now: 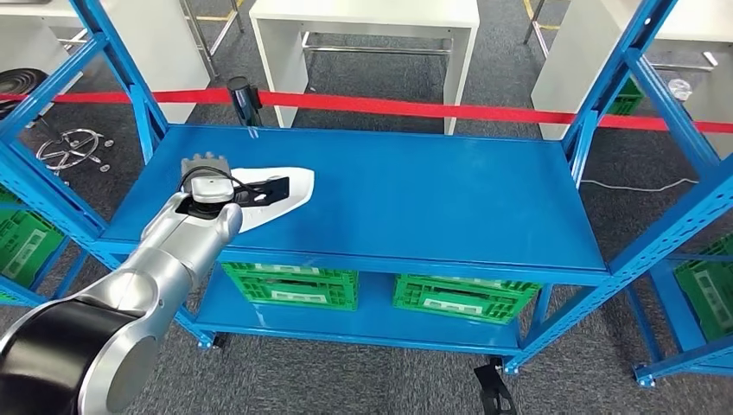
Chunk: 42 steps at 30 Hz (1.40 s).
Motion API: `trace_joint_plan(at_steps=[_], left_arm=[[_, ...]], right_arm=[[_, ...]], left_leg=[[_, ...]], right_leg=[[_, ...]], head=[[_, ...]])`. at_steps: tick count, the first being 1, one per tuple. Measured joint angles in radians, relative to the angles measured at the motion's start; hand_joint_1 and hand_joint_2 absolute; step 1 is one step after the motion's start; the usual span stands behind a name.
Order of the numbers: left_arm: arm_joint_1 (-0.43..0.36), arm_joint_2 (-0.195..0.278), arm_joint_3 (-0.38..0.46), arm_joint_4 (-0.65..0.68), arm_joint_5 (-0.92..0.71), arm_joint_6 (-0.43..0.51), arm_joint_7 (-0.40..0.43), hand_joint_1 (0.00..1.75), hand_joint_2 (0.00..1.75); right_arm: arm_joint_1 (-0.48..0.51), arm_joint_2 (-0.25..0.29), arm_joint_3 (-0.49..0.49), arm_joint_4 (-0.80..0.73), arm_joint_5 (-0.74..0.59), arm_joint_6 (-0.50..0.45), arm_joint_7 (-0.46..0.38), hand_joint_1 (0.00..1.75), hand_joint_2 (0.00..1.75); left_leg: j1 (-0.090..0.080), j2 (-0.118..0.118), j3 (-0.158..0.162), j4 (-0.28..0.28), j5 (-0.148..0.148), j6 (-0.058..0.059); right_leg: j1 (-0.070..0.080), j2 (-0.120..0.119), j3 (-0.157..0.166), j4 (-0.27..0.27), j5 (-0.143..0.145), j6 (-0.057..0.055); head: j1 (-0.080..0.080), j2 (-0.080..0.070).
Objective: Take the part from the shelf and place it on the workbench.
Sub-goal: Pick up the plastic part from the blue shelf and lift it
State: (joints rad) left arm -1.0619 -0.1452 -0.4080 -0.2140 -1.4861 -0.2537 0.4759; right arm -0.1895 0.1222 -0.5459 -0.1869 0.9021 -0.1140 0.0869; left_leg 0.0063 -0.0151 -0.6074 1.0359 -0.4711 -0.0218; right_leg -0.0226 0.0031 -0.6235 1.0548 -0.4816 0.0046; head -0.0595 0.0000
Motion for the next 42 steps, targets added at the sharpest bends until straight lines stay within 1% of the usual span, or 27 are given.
trace_joint_plan(at_steps=[2,4,5,7,8,9,10,12,13,14,16,18,19,20,22,23,24,25,26,27,28,29,30,33,35,37,42], left_arm=[[-0.001,0.0,0.0,-0.001,0.0,0.0,-0.002,0.0,0.0],[-0.003,0.001,0.001,-0.002,-0.001,0.0,-0.005,0.0,0.0],[-0.004,0.002,0.001,-0.003,-0.002,0.0,-0.008,0.0,0.0],[-0.001,0.002,0.001,-0.001,-0.007,-0.003,-0.017,0.0,0.0],[0.003,0.002,0.001,0.0,-0.01,-0.005,-0.022,0.0,0.0],[0.007,0.002,0.001,0.001,-0.013,-0.007,-0.027,0.0,0.0],[0.009,0.002,0.001,0.002,-0.015,-0.008,-0.033,0.0,0.0],[0.009,0.002,0.001,0.002,-0.017,-0.008,-0.04,0.0,0.0],[0.008,0.002,0.001,0.002,-0.017,-0.009,-0.042,0.0,0.0],[0.007,0.001,0.001,0.002,-0.017,-0.009,-0.041,0.0,0.0],[0.007,-0.001,0.001,0.002,-0.017,-0.009,-0.036,0.0,0.0],[0.007,-0.002,0.001,-0.001,-0.019,-0.009,-0.029,0.0,0.0],[0.005,-0.003,0.001,-0.002,-0.02,-0.008,-0.027,0.0,0.0],[0.003,-0.004,0.001,-0.003,-0.022,-0.008,-0.027,0.0,0.0],[0.003,-0.007,0.001,-0.003,-0.024,-0.014,-0.031,0.0,0.87],[0.006,-0.008,0.001,-0.002,-0.025,-0.019,-0.035,0.0,1.31],[0.01,-0.009,0.001,-0.001,-0.026,-0.025,-0.039,0.0,1.75],[0.013,-0.01,0.001,0.0,-0.027,-0.031,-0.043,0.0,1.75],[0.014,-0.011,0.001,0.0,-0.028,-0.035,-0.045,0.0,1.75],[0.014,-0.012,0.001,0.0,-0.03,-0.039,-0.047,0.0,1.75],[0.013,-0.013,0.001,0.0,-0.03,-0.041,-0.048,0.0,1.75],[0.013,-0.014,0.001,0.0,-0.031,-0.044,-0.048,0.0,1.75],[0.012,-0.014,0.001,0.0,-0.031,-0.045,-0.047,0.0,1.75],[0.013,-0.014,0.001,0.0,-0.031,-0.049,-0.045,0.0,1.75],[0.012,-0.014,0.001,0.0,-0.032,-0.053,-0.045,0.0,1.75],[0.012,-0.014,0.001,0.0,-0.034,-0.057,-0.046,0.0,1.75],[0.012,-0.015,0.001,0.0,-0.04,-0.065,-0.048,0.0,1.75]], right_arm=[[0.001,0.0,0.0,0.0,0.001,0.0,0.0,0.0,0.0],[0.0,0.0,-0.001,0.0,0.002,0.0,0.0,0.0,0.0],[0.0,0.0,-0.001,0.0,0.002,0.0,0.0,0.0,0.0],[0.001,0.0,-0.001,0.0,0.002,0.0,0.0,0.0,0.0],[0.002,0.0,-0.001,0.0,0.003,0.0,0.0,0.0,0.0],[0.002,0.0,-0.001,0.0,0.003,0.0,0.0,0.0,0.0],[0.003,0.0,-0.001,0.0,0.003,0.0,0.0,0.0,0.0],[0.003,0.001,-0.002,0.0,0.004,0.0,0.0,0.0,0.0],[0.002,0.002,-0.003,0.001,0.004,0.001,-0.001,0.0,0.0],[0.001,0.003,-0.004,0.001,0.004,0.001,-0.001,0.0,0.0],[-0.001,0.004,-0.006,0.002,0.004,0.0,-0.002,0.0,0.0],[0.0,0.004,-0.007,0.002,0.004,0.0,-0.003,0.0,0.0],[-0.001,0.004,-0.008,0.002,0.004,-0.001,-0.004,0.0,0.0],[-0.002,0.004,-0.008,0.002,0.004,-0.001,-0.005,0.0,0.0],[-0.003,0.003,-0.012,0.002,0.004,-0.001,-0.005,0.0,0.0],[-0.002,0.003,-0.014,0.002,0.004,-0.001,-0.005,0.0,0.0],[0.0,0.003,-0.015,0.002,0.004,-0.001,-0.005,0.0,0.0],[0.001,0.003,-0.017,0.002,0.004,-0.001,-0.005,0.0,0.0],[0.001,0.003,-0.017,0.002,0.005,-0.001,-0.005,0.0,0.0],[0.001,0.002,-0.017,0.002,0.005,-0.001,-0.005,0.0,0.0],[-0.001,0.002,-0.017,0.002,0.005,-0.001,-0.005,0.0,0.0],[-0.002,0.002,-0.018,0.002,0.005,-0.001,-0.005,0.0,0.0],[-0.002,0.002,-0.018,0.002,0.005,-0.001,-0.005,0.0,0.0],[-0.001,0.003,-0.019,0.002,0.005,-0.001,-0.005,0.0,0.0],[-0.001,0.002,-0.02,0.002,0.005,-0.002,-0.005,0.0,0.0],[-0.001,0.002,-0.021,0.002,0.005,-0.002,-0.005,0.0,0.0],[0.0,0.002,-0.022,0.002,0.005,-0.003,-0.005,0.0,0.0]], left_leg=[[0.001,0.001,0.005,-0.002,-0.005,-0.012],[0.003,0.005,-0.01,0.036,-0.021,-0.023],[0.003,0.007,-0.036,0.084,-0.036,-0.026],[0.003,0.009,-0.117,0.219,-0.072,-0.03],[0.003,0.009,-0.155,0.266,-0.074,-0.029],[0.003,0.009,-0.178,0.281,-0.057,-0.027],[0.002,0.009,-0.181,0.254,-0.018,-0.023],[-0.001,0.008,-0.144,0.126,0.078,-0.01],[-0.005,0.007,-0.121,0.068,0.107,-0.004],[-0.009,0.006,-0.104,0.028,0.116,0.003],[-0.016,0.005,-0.092,0.004,0.101,0.012],[-0.011,0.005,-0.081,-0.011,0.093,0.02],[-0.008,0.005,-0.074,-0.018,0.091,0.024],[-0.004,0.005,-0.067,-0.024,0.089,0.028],[-0.004,0.005,-0.061,-0.026,0.082,0.035],[-0.004,0.004,-0.058,-0.024,0.078,0.037],[-0.005,0.004,-0.054,-0.023,0.074,0.037],[-0.005,0.004,-0.051,-0.02,0.069,0.036],[-0.005,0.003,-0.047,-0.016,0.064,0.035],[-0.004,0.003,-0.044,-0.011,0.06,0.032],[-0.006,0.002,-0.043,-0.006,0.055,0.028],[-0.008,0.001,-0.043,-0.003,0.051,0.024],[-0.01,0.001,-0.044,-0.001,0.048,0.024],[-0.012,0.001,-0.041,-0.005,0.05,0.025],[-0.012,0.002,-0.037,-0.011,0.054,0.017],[-0.012,0.002,-0.035,-0.014,0.057,0.013],[-0.012,0.002,-0.034,-0.018,0.059,0.009]], right_leg=[[0.0,0.002,0.008,-0.003,-0.005,-0.016],[-0.003,0.003,0.025,-0.008,-0.012,-0.033],[-0.004,0.003,0.035,-0.01,-0.017,-0.04],[-0.003,0.003,0.055,-0.011,-0.03,-0.047],[-0.002,0.004,0.066,-0.011,-0.037,-0.048],[-0.001,0.006,0.077,-0.011,-0.046,-0.049],[0.0,0.008,0.09,-0.011,-0.055,-0.048],[0.001,0.011,0.113,-0.012,-0.076,-0.042],[0.002,0.013,0.12,-0.012,-0.085,-0.038],[0.002,0.013,0.122,-0.014,-0.091,-0.032],[0.001,0.015,0.124,-0.022,-0.096,-0.019],[0.0,0.011,0.128,-0.025,-0.103,-0.007],[0.0,0.008,0.118,-0.004,-0.113,-0.002],[0.001,0.005,0.094,0.039,-0.131,0.002],[0.001,0.003,0.011,0.171,-0.174,0.008],[0.002,0.003,-0.03,0.225,-0.182,0.01],[0.002,0.003,-0.058,0.248,-0.171,0.011],[0.002,0.002,-0.066,0.233,-0.139,0.011],[0.002,0.002,-0.054,0.18,-0.093,0.009],[0.002,0.001,-0.031,0.11,-0.05,0.006],[0.004,0.0,-0.009,0.05,-0.021,0.001],[0.005,0.0,0.007,0.009,-0.005,-0.004],[0.006,0.0,0.015,-0.009,-0.002,-0.008],[0.008,0.002,0.017,-0.012,0.002,-0.012],[0.009,0.004,0.017,-0.012,0.003,-0.015],[0.009,0.005,0.017,-0.012,0.003,-0.018],[0.009,0.005,0.017,-0.012,0.003,-0.021]], head=[[0.0,0.0],[-0.003,0.0],[-0.004,0.0],[-0.005,0.0],[-0.005,0.0],[-0.005,0.0],[-0.005,0.0],[-0.005,0.0],[-0.004,0.0],[-0.004,0.0],[-0.005,0.0],[-0.006,0.0],[-0.006,0.0],[-0.005,0.0],[-0.005,0.0],[-0.005,0.0],[-0.005,0.0],[-0.005,0.0],[-0.005,0.0],[-0.005,0.0],[-0.005,0.0],[-0.005,0.0],[-0.005,0.0],[-0.005,0.0],[-0.005,0.0],[-0.005,0.0],[-0.005,0.0]])
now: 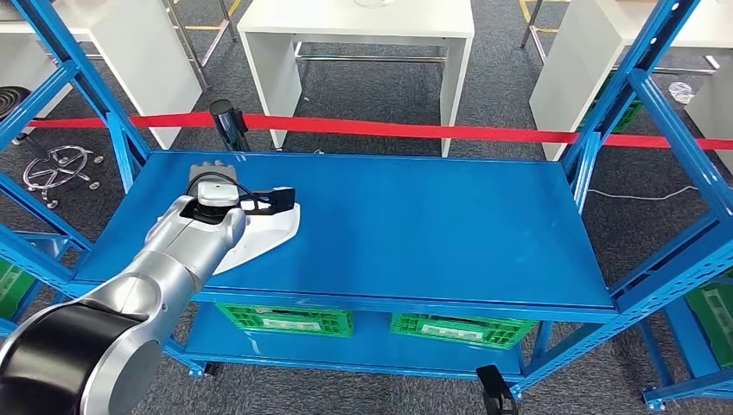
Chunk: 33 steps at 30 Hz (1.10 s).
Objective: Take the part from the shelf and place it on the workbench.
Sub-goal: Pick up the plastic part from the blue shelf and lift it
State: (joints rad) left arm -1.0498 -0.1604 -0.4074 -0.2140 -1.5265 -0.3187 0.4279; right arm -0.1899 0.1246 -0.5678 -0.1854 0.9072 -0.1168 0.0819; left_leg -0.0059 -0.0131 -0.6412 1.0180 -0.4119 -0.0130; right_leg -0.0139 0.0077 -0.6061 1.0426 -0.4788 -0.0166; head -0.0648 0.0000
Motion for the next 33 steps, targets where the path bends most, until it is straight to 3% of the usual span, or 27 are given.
trace_joint_plan(at_steps=[13,33], left_arm=[[0.002,0.002,0.0,0.0,0.007,-0.106,-0.055,0.0,1.75],[0.017,-0.005,0.0,0.001,0.0,-0.112,-0.079,0.0,1.75]], right_arm=[[-0.001,0.0,0.0,0.0,0.017,0.002,-0.005,0.0,0.0],[0.004,0.0,-0.002,0.0,0.012,-0.002,-0.037,0.0,0.0]], left_leg=[[-0.001,-0.001,-0.001,0.0,-0.001,0.0],[-0.002,-0.001,-0.001,0.001,-0.003,0.001]], right_leg=[[-0.001,-0.001,0.002,-0.004,0.0,0.001],[-0.002,-0.001,0.003,-0.006,0.0,0.002]], head=[[0.0,0.0],[0.0,0.0]])
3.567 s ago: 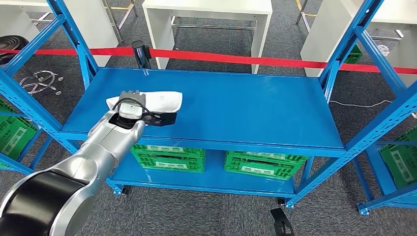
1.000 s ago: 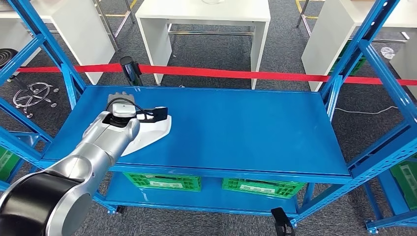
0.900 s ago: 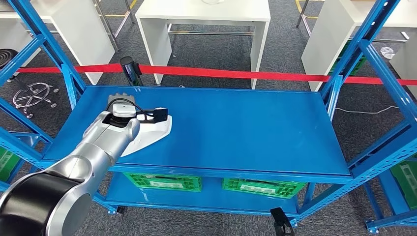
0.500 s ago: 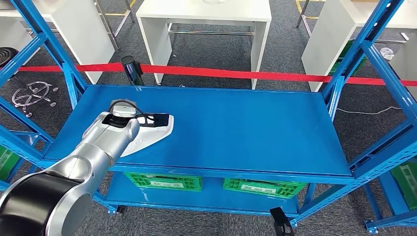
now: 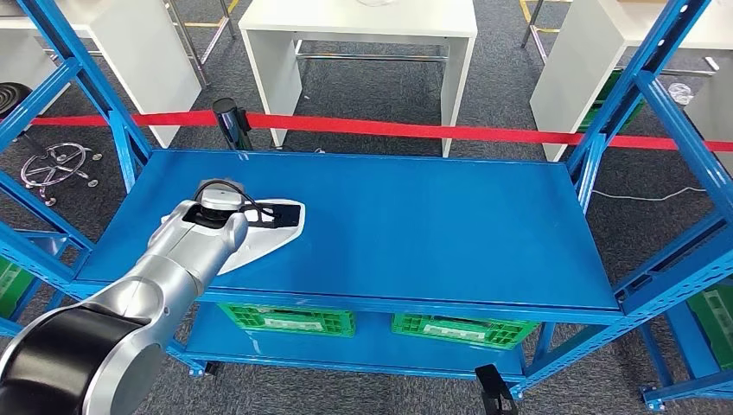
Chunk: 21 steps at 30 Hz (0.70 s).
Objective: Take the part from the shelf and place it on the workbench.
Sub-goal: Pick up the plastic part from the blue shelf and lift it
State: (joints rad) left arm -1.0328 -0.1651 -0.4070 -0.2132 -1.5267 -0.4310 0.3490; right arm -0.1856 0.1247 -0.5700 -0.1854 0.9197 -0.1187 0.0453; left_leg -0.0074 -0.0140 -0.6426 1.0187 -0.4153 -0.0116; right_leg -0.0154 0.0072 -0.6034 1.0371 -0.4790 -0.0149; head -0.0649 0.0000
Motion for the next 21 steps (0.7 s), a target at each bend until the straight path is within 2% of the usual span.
trace_joint_plan(at_steps=[21], left_arm=[[0.035,-0.001,0.0,0.002,-0.003,-0.004,-0.009,0.0,1.75]], right_arm=[[-0.004,0.0,0.0,0.0,0.008,-0.01,-0.019,0.0,0.0]], left_leg=[[0.0,0.0,-0.001,0.0,0.0,0.0]], right_leg=[[0.0,0.0,0.0,0.0,0.0,0.0]], head=[[0.0,0.0]])
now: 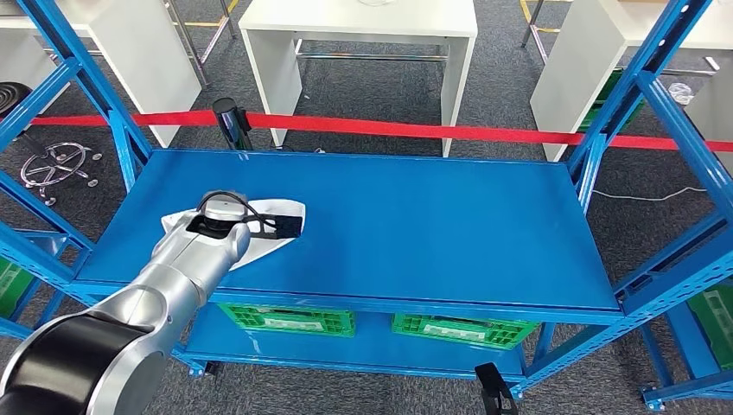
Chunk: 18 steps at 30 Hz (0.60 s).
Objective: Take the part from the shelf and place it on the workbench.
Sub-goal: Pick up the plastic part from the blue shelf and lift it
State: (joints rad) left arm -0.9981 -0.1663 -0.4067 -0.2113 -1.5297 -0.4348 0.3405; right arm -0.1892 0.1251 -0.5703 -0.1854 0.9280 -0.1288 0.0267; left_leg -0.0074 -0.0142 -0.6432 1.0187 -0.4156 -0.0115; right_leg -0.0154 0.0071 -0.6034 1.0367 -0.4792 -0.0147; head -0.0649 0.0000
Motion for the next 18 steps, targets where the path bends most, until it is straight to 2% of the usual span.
trace_joint_plan(at_steps=[9,10,12,13,14,16,18], left_arm=[[0.003,0.0,0.0,0.0,-0.002,-0.006,-0.014,0.0,1.75],[0.003,0.0,0.0,0.0,-0.002,-0.006,-0.016,0.12,1.75],[0.003,0.0,0.0,0.0,-0.003,-0.006,-0.02,0.88,1.75],[0.003,0.0,0.0,0.0,-0.003,-0.006,-0.022,1.31,1.75],[0.003,0.0,0.0,0.0,-0.003,-0.006,-0.026,1.63,1.75],[0.003,0.0,0.0,0.0,-0.003,-0.004,-0.034,1.75,1.75],[0.003,0.0,0.0,0.0,-0.004,0.0,-0.04,1.75,1.75]], right_arm=[[-0.004,0.001,0.0,0.0,0.002,-0.008,-0.012,0.0,0.0],[-0.004,0.001,0.0,0.0,0.002,-0.009,-0.013,0.0,0.0],[-0.005,0.001,0.0,0.0,0.003,-0.01,-0.015,0.0,0.0],[-0.005,0.001,0.0,0.0,0.004,-0.01,-0.016,0.0,0.0],[-0.005,0.001,0.0,0.0,0.004,-0.01,-0.017,0.0,0.0],[-0.006,0.001,0.0,0.0,0.005,-0.012,-0.018,0.0,0.0],[-0.007,0.001,0.0,0.0,0.005,-0.013,-0.019,0.0,0.0]], left_leg=[[0.0,0.0,0.0,0.0,0.0,0.0],[0.0,0.0,0.0,0.0,0.0,0.0],[0.0,0.0,0.0,0.0,0.0,0.0],[0.0,0.0,0.0,0.0,0.0,0.0],[0.0,0.0,0.0,0.0,0.0,0.0],[0.0,0.0,0.0,0.0,0.0,0.0],[0.0,0.0,0.0,0.0,0.0,0.0]], right_leg=[[0.0,0.0,0.0,0.0,0.0,0.0],[0.0,0.0,0.0,0.0,0.0,0.0],[0.0,0.0,0.0,0.0,0.0,0.0],[0.0,0.0,0.0,0.0,0.0,0.0],[0.0,0.0,0.0,0.0,0.0,0.0],[0.0,0.0,0.0,0.0,0.0,0.0],[0.0,0.0,0.0,0.0,0.0,0.0]], head=[[0.0,0.0],[0.0,0.0],[0.0,0.0],[0.0,0.0],[0.0,0.0],[0.0,0.0],[0.0,0.0]])
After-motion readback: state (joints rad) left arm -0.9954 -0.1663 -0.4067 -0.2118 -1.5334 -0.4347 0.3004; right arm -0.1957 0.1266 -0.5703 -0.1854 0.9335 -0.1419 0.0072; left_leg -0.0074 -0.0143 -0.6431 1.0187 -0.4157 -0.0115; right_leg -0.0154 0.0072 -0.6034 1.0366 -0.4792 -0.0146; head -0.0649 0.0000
